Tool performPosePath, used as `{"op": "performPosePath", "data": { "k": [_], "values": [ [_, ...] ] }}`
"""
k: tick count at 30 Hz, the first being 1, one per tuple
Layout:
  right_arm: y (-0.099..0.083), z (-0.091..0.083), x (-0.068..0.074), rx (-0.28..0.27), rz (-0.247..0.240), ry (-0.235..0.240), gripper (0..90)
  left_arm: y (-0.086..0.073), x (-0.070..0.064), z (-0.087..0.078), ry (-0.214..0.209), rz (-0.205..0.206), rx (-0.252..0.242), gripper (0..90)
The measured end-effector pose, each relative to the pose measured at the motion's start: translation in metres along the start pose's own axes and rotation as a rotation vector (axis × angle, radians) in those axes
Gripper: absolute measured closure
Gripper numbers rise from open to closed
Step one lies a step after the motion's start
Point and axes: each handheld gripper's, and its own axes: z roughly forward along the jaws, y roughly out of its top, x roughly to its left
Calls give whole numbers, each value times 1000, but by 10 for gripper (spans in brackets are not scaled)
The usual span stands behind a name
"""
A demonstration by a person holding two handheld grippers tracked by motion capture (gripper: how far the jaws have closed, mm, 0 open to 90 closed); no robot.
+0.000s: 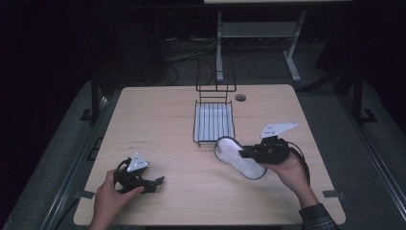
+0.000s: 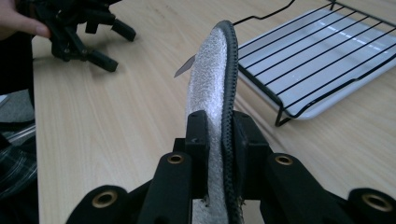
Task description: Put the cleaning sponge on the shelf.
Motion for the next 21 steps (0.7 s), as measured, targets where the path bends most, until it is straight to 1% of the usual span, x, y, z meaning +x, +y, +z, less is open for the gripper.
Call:
{"op": "performPosePath", "data": {
  "k": [6,11,21],
  "values": [
    [5,-1,-8,-30,21,-19,779,0,0,0,0,1,-1,130],
    [9,-1,-13,-44,37,-26,779,0,0,0,1,1,-1,130],
    [22,4,-22,-66,52,-42,779,0,0,0,1,1,-1,130]
  ]
}}
